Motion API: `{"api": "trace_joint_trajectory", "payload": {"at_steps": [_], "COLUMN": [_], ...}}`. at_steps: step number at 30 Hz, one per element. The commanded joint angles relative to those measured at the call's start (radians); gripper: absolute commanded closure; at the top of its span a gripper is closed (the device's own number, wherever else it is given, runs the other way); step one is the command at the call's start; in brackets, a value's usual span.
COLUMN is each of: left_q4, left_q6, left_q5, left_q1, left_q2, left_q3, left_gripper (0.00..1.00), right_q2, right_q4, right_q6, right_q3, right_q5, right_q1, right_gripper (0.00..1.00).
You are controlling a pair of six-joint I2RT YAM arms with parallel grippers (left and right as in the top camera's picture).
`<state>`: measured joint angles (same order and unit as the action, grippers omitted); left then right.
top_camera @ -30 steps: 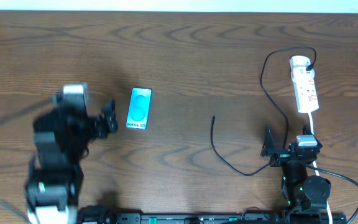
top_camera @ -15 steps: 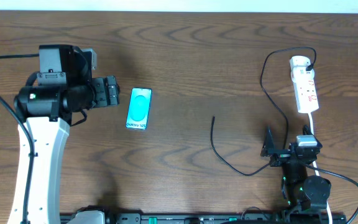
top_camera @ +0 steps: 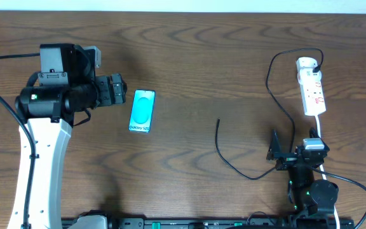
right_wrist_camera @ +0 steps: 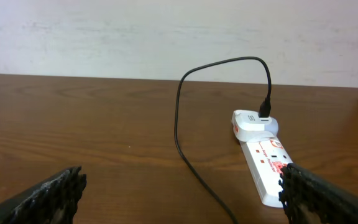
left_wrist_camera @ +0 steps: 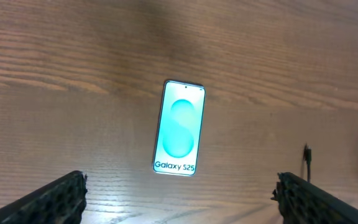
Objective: Plug charger to phone and switch on socket
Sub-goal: 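Move the left gripper forward over the Galaxy S25 phone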
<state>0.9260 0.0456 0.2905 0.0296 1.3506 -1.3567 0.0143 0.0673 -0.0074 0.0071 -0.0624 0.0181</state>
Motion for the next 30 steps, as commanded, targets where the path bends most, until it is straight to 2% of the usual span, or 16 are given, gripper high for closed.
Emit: {"api": "trace_joint_trajectory", "payload": {"at_steps": [1,8,15,30], "left_q4": [-0.005,-0.008,0.001,0.008], "left_q6": [0.012,0.019,0.027,0.042], "left_q5": [0.015,0.012,0.011,-0.075], "left_q1": [-0.030,-0.101,-0.108,-0.123], "left_q2": [0.024,0.210,0.355,0.453], "left_q3": [-0.016,-0.033,-0.074,-0.072], "left_gripper": [0.02,0.02,0.02,0.02], "right_q2": [-0.008,-0.008,-0.008,-0.008], "right_q4": [0.004,0.004,0.004,0.004], "right_q6": [0.011,0.011,0.011,0.011], "right_q3": [-0.002,-0.002,-0.002,-0.002], "right_q5": [0.004,0.004,0.004,0.004], "right_q1": [-0.007,-0.007,-0.006,-0.007], "right_gripper": [0.01,0.01,0.01,0.01]}}
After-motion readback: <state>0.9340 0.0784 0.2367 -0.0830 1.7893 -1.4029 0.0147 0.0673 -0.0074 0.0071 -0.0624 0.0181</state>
